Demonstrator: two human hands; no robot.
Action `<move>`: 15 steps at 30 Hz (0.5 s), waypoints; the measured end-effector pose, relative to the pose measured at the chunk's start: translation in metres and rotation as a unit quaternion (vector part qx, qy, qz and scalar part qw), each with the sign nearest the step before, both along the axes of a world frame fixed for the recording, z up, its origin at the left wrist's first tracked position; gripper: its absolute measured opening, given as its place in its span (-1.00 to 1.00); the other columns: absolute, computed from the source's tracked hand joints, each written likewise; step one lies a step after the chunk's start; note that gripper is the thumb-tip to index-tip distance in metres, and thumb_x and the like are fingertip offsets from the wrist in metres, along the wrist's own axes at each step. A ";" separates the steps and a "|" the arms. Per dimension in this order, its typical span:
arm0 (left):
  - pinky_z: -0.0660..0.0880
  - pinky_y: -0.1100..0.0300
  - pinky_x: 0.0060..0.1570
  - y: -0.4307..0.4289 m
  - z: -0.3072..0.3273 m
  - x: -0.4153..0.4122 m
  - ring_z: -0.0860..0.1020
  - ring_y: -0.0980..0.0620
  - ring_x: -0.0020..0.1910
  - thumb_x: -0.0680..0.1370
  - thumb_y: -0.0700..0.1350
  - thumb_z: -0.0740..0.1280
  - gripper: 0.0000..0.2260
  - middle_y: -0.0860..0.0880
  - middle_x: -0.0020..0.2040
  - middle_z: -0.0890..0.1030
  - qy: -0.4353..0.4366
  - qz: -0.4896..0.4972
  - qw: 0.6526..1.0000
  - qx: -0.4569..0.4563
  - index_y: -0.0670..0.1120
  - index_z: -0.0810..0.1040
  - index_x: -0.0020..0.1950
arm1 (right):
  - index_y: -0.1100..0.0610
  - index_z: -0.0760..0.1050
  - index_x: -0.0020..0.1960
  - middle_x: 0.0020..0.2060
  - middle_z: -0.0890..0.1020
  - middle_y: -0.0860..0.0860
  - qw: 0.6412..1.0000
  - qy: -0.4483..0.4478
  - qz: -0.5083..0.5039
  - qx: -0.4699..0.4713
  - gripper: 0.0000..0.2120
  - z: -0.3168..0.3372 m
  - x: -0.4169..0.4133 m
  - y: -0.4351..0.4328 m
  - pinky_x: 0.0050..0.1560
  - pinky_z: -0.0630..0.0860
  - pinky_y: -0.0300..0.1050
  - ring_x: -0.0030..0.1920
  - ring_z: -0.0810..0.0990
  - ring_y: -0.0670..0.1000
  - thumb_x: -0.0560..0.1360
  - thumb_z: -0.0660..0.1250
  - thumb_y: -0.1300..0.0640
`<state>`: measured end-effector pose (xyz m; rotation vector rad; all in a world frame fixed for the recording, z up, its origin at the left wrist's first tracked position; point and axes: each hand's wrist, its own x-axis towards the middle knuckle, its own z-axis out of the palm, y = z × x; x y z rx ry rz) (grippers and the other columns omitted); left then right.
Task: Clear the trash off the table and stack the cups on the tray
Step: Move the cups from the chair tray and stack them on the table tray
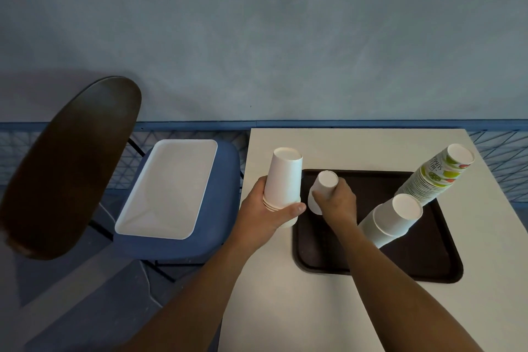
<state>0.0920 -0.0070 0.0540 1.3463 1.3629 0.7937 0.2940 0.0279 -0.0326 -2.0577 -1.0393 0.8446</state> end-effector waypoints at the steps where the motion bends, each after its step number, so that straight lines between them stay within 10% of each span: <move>1: 0.64 0.17 0.07 0.000 0.000 0.000 0.61 0.17 0.13 0.34 0.15 0.65 -0.34 0.23 0.14 0.61 0.000 0.000 1.000 0.000 0.21 0.44 0.35 | 0.08 0.42 0.35 0.22 0.58 0.05 1.000 0.014 0.012 -0.009 -0.47 -0.003 0.002 -0.002 0.23 0.54 0.11 0.25 0.57 0.15 0.45 0.50 0.00; 7: 0.65 0.10 0.10 0.001 -0.003 0.000 0.62 0.21 0.11 0.25 0.26 0.63 -0.27 0.26 0.12 0.61 0.011 0.005 1.000 -0.006 0.21 0.44 0.34 | 0.06 0.17 0.59 0.50 0.34 0.00 0.992 0.016 0.025 0.121 -0.25 0.021 -0.008 -0.028 0.46 0.30 -0.06 0.51 0.30 0.03 0.50 0.41 0.02; 15: 0.65 0.04 0.09 -0.003 0.000 0.015 0.64 0.15 0.06 0.28 0.15 0.64 -0.28 0.15 0.15 0.65 0.080 -0.020 0.997 0.002 0.14 0.44 0.37 | 0.03 0.48 0.29 0.07 0.60 -0.10 0.965 0.070 0.206 0.146 -0.55 0.108 -0.032 -0.049 -0.09 0.48 -0.35 0.04 0.58 -0.17 0.48 0.43 -0.14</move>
